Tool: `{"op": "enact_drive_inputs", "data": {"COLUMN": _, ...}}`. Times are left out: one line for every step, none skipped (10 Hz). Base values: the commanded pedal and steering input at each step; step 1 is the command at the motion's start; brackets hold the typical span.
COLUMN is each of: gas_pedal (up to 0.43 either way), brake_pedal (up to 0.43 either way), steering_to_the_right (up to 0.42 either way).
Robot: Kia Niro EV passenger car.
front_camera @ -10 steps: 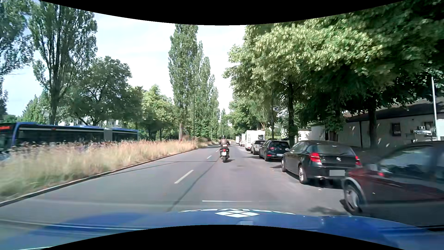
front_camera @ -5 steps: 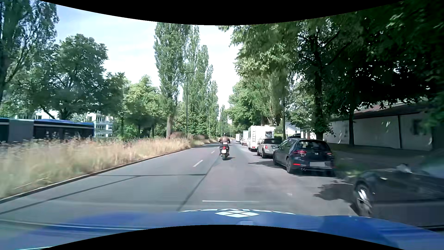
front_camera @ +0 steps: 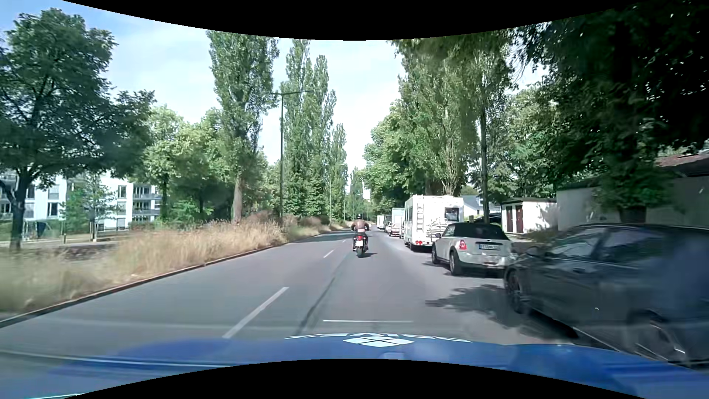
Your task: Follow the waypoints while adhering to traffic rules and regulations
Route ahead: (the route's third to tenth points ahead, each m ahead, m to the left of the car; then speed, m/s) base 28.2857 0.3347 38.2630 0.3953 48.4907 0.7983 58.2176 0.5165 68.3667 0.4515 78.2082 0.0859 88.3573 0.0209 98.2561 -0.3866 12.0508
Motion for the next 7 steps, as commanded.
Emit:
{"op": "enact_drive_inputs", "data": {"gas_pedal": 0.228, "brake_pedal": 0.000, "steering_to_the_right": -0.001}}
{"op": "enact_drive_inputs", "data": {"gas_pedal": 0.228, "brake_pedal": 0.000, "steering_to_the_right": -0.002}}
{"op": "enact_drive_inputs", "data": {"gas_pedal": 0.228, "brake_pedal": 0.000, "steering_to_the_right": -0.001}}
{"op": "enact_drive_inputs", "data": {"gas_pedal": 0.228, "brake_pedal": 0.000, "steering_to_the_right": -0.002}}
{"op": "enact_drive_inputs", "data": {"gas_pedal": 0.228, "brake_pedal": 0.000, "steering_to_the_right": -0.002}}
{"op": "enact_drive_inputs", "data": {"gas_pedal": 0.228, "brake_pedal": 0.000, "steering_to_the_right": -0.001}}
{"op": "enact_drive_inputs", "data": {"gas_pedal": 0.228, "brake_pedal": 0.000, "steering_to_the_right": -0.001}}
